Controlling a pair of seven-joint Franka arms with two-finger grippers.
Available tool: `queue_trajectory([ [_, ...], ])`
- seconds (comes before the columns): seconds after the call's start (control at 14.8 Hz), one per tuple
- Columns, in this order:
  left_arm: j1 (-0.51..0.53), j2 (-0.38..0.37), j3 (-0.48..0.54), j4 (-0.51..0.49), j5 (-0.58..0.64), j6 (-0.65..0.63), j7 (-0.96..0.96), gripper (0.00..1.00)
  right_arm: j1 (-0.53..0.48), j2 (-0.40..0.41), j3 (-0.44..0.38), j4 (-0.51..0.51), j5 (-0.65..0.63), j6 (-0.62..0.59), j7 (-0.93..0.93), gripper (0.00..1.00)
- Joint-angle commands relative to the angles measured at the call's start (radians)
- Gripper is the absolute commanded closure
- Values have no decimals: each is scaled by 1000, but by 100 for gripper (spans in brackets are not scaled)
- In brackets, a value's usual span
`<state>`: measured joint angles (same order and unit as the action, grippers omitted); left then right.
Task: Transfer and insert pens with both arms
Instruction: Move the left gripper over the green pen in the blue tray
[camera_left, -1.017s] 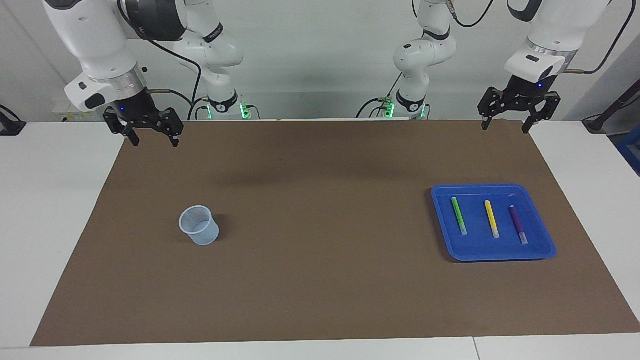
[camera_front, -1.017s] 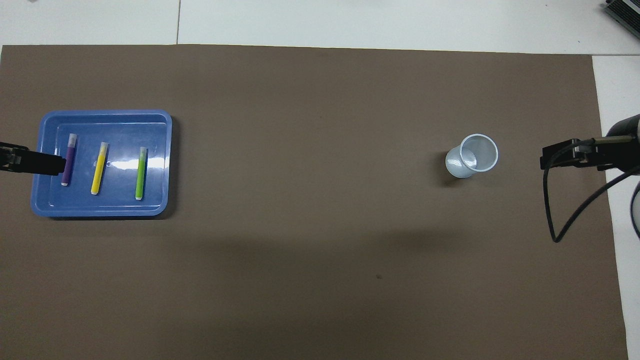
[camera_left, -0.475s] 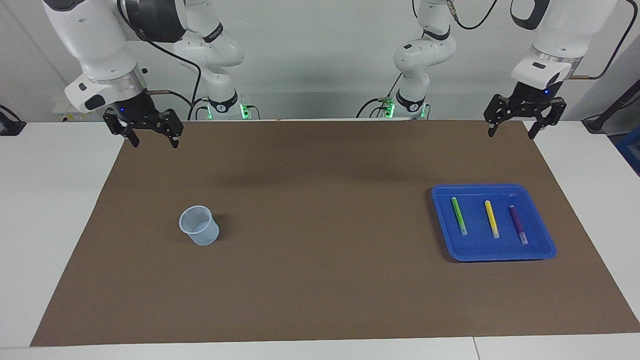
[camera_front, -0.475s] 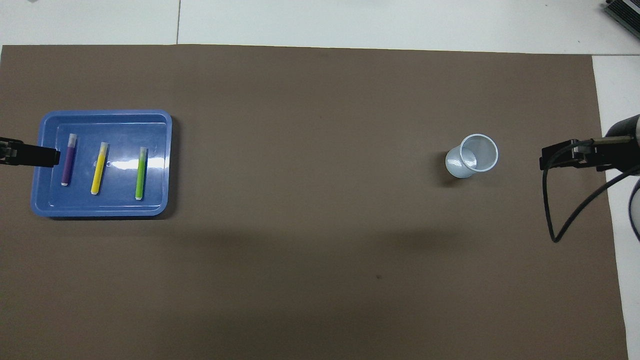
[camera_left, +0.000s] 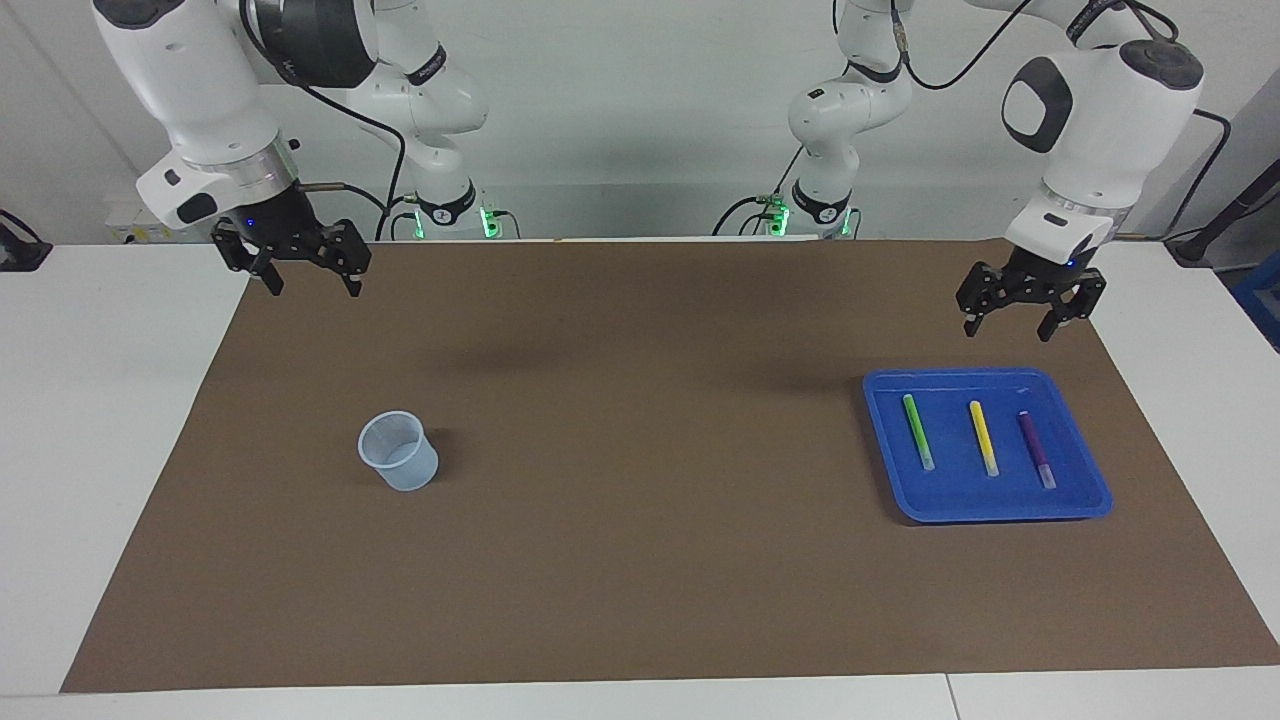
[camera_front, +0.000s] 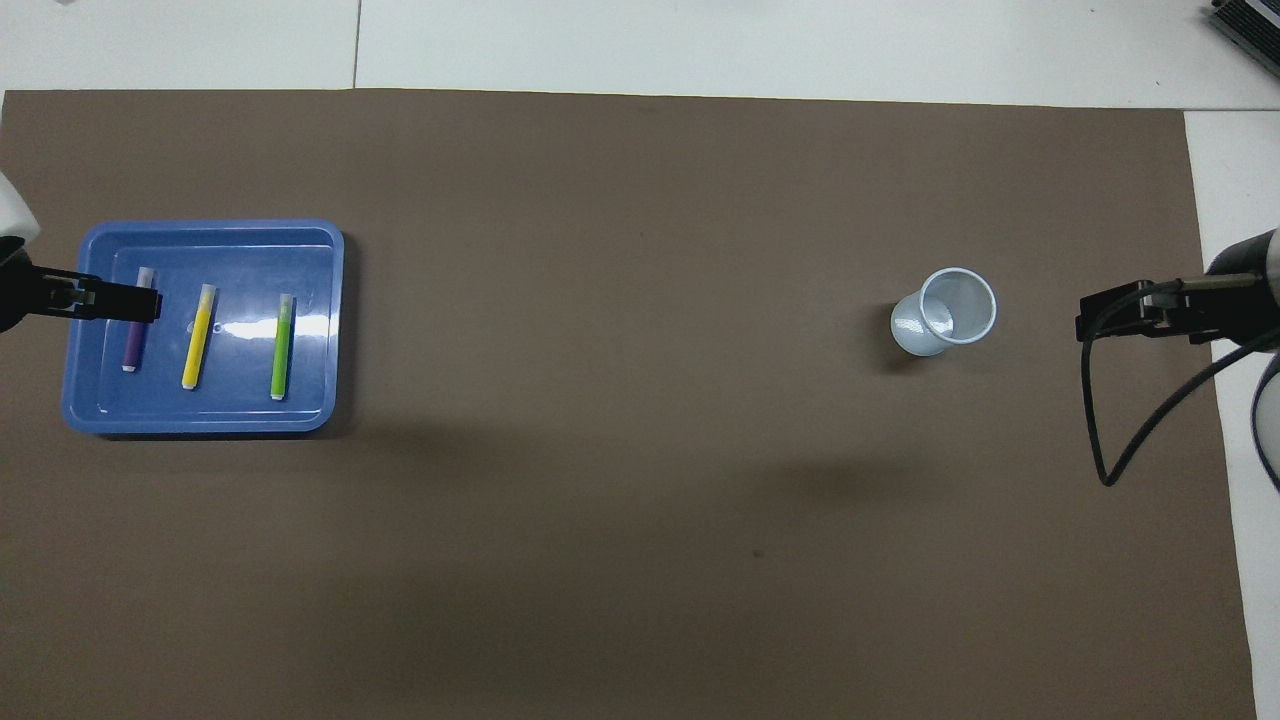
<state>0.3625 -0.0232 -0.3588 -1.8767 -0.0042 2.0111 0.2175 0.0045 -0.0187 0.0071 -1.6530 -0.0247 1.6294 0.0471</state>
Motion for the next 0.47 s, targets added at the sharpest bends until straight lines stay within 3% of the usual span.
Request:
queue_trajectory([
  [0.0, -2, 55, 0, -13, 13, 66, -4, 1, -4, -33, 14, -41, 11, 12, -26, 0],
  [0.41, 4, 137, 0, -19, 13, 116, -7, 1, -3, -36, 14, -41, 11, -3, -29, 0],
])
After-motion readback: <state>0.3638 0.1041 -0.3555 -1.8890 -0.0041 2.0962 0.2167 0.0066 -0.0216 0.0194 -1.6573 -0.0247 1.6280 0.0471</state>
